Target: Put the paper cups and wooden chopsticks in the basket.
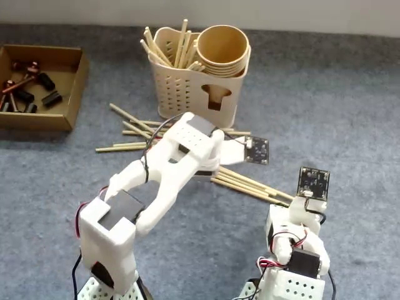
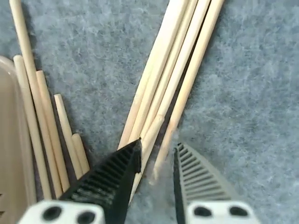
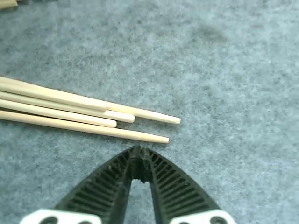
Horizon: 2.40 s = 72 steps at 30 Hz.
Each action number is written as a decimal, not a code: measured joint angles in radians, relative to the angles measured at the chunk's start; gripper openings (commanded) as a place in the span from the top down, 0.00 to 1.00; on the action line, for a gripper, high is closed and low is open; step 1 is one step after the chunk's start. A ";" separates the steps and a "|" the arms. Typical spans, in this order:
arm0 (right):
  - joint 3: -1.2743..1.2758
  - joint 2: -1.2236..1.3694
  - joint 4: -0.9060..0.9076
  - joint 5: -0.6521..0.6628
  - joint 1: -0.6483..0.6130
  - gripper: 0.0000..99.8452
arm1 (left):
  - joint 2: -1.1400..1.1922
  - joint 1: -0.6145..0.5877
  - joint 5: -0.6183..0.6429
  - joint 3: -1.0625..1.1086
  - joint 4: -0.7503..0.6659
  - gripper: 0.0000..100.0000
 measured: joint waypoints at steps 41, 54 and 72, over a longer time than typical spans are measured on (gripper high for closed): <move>0.000 0.000 0.000 0.000 0.000 0.99 | 0.052 -0.002 -0.008 -0.114 0.247 0.99; 0.000 0.000 0.000 0.000 0.000 0.99 | 0.114 -0.009 0.038 -0.114 0.247 0.98; 0.000 0.000 0.000 0.000 0.000 0.99 | 0.074 -0.006 0.052 -0.114 0.279 0.99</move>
